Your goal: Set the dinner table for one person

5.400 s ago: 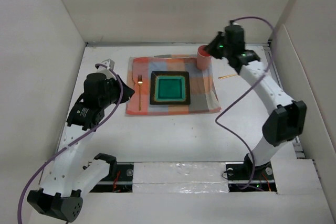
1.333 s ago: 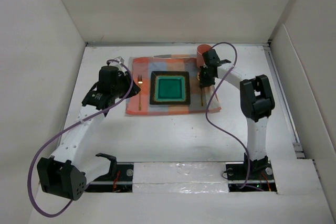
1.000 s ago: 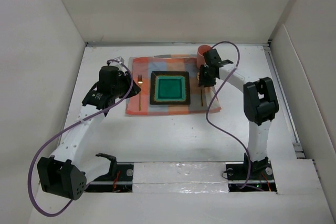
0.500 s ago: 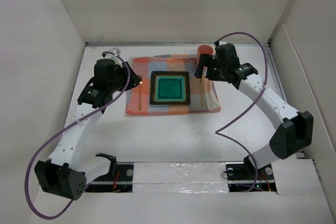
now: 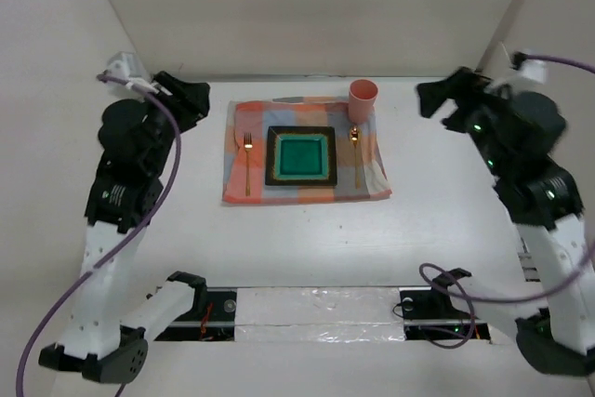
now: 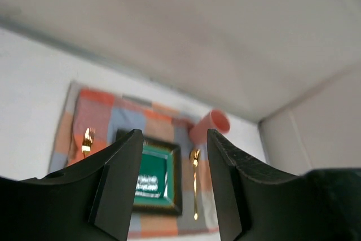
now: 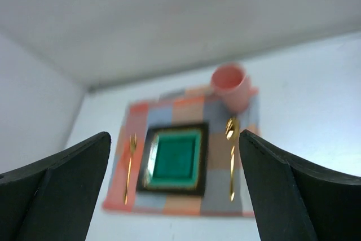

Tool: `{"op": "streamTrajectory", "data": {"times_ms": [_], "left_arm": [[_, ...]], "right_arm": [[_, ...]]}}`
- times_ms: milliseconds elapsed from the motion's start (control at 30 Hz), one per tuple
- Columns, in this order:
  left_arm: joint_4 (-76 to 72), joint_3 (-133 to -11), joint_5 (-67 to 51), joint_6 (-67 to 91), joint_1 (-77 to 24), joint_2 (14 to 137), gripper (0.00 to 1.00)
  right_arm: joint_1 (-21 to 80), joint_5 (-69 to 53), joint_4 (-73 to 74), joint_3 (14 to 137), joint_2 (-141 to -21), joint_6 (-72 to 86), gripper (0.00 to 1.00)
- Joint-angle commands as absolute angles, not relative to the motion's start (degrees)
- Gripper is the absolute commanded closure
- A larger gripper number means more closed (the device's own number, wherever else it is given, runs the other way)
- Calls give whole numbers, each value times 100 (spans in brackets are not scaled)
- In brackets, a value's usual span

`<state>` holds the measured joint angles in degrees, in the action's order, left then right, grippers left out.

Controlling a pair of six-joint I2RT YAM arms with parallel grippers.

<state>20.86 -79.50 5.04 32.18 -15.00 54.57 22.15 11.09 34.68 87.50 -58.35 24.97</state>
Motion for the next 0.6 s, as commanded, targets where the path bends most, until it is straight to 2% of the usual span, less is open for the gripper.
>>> {"op": "streamTrajectory", "data": {"times_ms": [0, 100, 233, 367, 567], "left_arm": [[2030, -8070, 1353, 3278, -1485, 4949, 53], [2135, -7385, 1388, 3418, -1485, 4492, 51], [2478, -6673, 1415, 3621, -1485, 4211, 52], [2470, -6644, 1459, 3481, -1485, 4210, 52], [2531, -6601, 1372, 3594, -1485, 4280, 51]], "right_arm": [[2048, 2632, 2875, 8518, -4906, 2628, 0], [1996, 3084, 2830, 7964, -4422, 2838, 0], [1890, 3015, 3023, 7270, -4166, 3181, 0], [1890, 3085, 2989, 6839, -4192, 3173, 0], [1942, 3024, 2927, 6838, -4263, 3076, 0]]}}
